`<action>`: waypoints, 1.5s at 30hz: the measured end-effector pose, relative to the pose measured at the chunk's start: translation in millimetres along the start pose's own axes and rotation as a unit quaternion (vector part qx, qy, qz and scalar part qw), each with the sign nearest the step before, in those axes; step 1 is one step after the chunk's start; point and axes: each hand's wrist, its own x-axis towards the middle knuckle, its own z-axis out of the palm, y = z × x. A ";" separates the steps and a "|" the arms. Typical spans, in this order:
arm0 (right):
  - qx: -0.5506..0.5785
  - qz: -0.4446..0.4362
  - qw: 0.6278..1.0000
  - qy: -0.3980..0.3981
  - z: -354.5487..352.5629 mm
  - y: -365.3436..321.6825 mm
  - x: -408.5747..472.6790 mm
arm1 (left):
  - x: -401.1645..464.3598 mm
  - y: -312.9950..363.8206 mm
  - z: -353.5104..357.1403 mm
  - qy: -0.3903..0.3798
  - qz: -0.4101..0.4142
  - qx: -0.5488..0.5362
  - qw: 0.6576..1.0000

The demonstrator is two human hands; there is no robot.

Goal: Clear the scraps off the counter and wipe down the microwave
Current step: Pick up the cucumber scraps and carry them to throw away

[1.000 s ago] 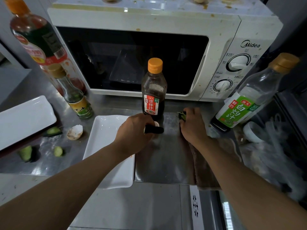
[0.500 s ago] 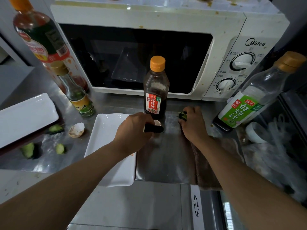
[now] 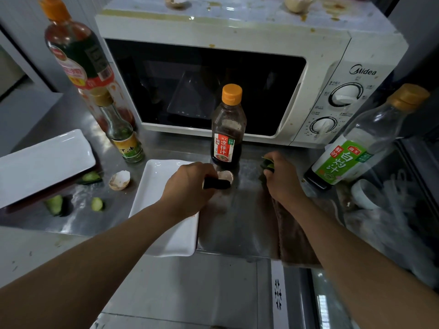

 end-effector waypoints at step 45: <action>0.000 -0.054 0.995 -0.090 90.8 -222.8 -101.1 | -96.8 -191.2 -98.7 0.084 -0.147 -0.038 0.985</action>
